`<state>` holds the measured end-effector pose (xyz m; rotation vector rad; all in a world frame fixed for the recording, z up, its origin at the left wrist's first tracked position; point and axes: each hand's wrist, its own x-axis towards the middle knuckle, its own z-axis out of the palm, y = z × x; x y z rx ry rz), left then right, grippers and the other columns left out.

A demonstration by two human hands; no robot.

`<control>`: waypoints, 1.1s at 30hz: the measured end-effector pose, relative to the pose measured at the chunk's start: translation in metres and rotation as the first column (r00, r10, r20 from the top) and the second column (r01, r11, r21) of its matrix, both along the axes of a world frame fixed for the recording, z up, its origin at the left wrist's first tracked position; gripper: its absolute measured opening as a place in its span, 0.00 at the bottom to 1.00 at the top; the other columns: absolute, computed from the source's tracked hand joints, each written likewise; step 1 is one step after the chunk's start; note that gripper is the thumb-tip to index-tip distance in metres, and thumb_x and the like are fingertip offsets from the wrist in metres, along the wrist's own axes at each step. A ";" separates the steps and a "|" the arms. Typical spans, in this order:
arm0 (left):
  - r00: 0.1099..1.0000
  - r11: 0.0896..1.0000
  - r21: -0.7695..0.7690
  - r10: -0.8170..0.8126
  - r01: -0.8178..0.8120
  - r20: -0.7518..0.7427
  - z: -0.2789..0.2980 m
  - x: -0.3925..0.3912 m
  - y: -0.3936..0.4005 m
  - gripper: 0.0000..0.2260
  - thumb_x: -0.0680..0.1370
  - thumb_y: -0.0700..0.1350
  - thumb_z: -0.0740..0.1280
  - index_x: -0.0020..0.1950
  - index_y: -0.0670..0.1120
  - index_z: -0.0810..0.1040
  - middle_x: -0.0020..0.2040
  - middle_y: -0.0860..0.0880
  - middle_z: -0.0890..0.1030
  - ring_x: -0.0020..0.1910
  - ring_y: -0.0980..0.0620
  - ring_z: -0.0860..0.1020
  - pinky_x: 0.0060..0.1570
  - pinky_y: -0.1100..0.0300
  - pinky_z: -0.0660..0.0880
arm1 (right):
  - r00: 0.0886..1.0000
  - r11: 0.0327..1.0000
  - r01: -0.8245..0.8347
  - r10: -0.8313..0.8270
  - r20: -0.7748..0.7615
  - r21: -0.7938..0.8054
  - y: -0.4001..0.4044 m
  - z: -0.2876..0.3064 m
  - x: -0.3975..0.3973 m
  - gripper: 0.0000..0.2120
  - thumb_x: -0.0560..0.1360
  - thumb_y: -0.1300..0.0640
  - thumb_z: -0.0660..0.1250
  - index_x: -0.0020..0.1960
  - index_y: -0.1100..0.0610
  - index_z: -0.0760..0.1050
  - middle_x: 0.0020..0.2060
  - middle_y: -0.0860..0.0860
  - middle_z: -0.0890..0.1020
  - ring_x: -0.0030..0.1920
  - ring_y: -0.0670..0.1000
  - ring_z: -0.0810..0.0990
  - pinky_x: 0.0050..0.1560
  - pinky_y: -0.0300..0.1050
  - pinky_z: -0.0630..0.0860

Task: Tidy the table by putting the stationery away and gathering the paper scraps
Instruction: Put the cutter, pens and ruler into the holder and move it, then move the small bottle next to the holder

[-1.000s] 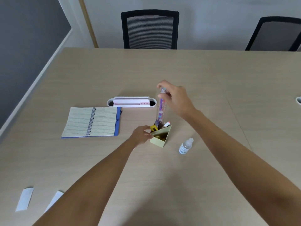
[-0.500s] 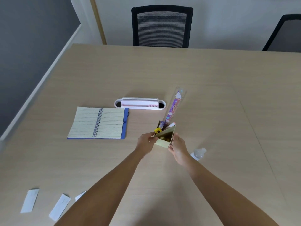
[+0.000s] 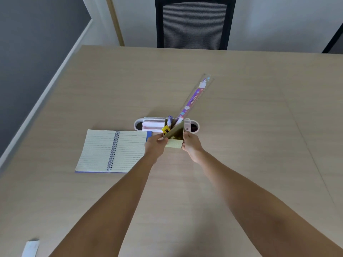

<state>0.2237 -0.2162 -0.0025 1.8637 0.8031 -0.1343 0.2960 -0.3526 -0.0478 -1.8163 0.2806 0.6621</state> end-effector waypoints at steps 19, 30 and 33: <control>0.925 0.909 0.183 -0.353 0.374 -0.139 0.001 -0.071 -0.051 0.22 0.80 0.47 0.62 0.73 0.44 0.65 0.71 0.42 0.70 0.71 0.44 0.67 0.70 0.53 0.63 | 0.899 0.922 -0.219 0.317 0.302 -0.319 -0.143 0.135 -0.029 0.19 0.73 0.70 0.53 0.46 0.56 0.80 0.38 0.50 0.80 0.44 0.56 0.77 0.48 0.47 0.73; 0.791 0.499 0.645 -0.535 0.579 -0.296 -0.074 -0.145 -0.083 0.26 0.78 0.52 0.50 0.76 0.48 0.61 0.76 0.44 0.64 0.74 0.42 0.64 0.68 0.40 0.65 | 0.932 0.880 -0.302 0.353 0.079 -0.365 -0.234 0.064 -0.171 0.22 0.64 0.56 0.76 0.55 0.42 0.74 0.45 0.45 0.81 0.36 0.40 0.76 0.44 0.35 0.73; 0.819 0.501 0.687 -0.517 0.527 -0.251 -0.079 -0.147 -0.085 0.26 0.78 0.52 0.49 0.77 0.49 0.58 0.78 0.47 0.59 0.77 0.44 0.59 0.72 0.43 0.55 | 0.938 0.922 -0.171 0.260 0.228 -0.349 -0.205 0.054 -0.157 0.14 0.68 0.58 0.74 0.45 0.42 0.73 0.42 0.48 0.81 0.36 0.40 0.78 0.41 0.31 0.72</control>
